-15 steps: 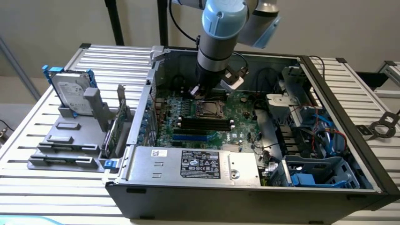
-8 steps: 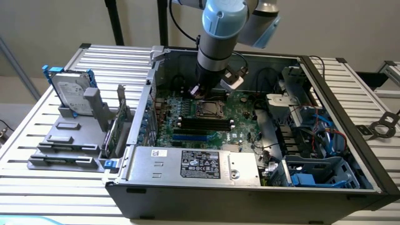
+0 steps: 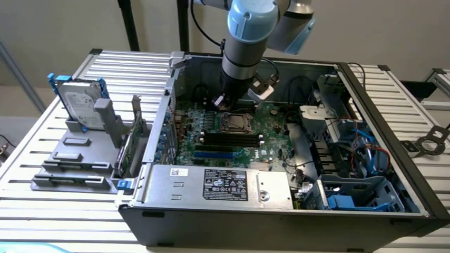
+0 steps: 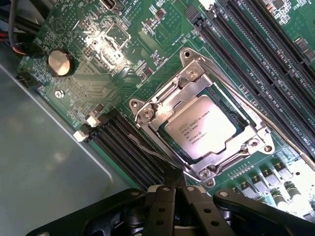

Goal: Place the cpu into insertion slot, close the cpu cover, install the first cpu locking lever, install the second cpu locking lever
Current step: 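Install the first cpu locking lever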

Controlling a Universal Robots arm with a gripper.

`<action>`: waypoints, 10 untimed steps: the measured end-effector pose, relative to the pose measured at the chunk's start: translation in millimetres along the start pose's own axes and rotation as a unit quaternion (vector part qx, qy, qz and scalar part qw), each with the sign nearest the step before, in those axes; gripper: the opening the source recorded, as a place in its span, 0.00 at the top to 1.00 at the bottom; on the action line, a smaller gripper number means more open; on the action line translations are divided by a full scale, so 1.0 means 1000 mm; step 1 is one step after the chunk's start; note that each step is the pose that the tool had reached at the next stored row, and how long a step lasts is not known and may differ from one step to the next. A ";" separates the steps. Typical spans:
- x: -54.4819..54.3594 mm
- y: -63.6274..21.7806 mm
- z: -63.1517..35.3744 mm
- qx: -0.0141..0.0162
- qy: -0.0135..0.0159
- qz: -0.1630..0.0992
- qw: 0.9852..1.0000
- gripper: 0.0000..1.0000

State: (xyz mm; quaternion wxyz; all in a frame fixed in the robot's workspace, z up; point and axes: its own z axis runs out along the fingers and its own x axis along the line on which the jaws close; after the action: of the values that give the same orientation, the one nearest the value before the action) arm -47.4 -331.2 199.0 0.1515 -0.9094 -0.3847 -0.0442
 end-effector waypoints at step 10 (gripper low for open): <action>0.001 0.0009 0.0036 0.000 0.000 0.000 1.000 0.89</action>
State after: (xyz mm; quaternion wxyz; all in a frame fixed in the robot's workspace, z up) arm -46.1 -329.9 195.5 0.1516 -0.9094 -0.3849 -0.0442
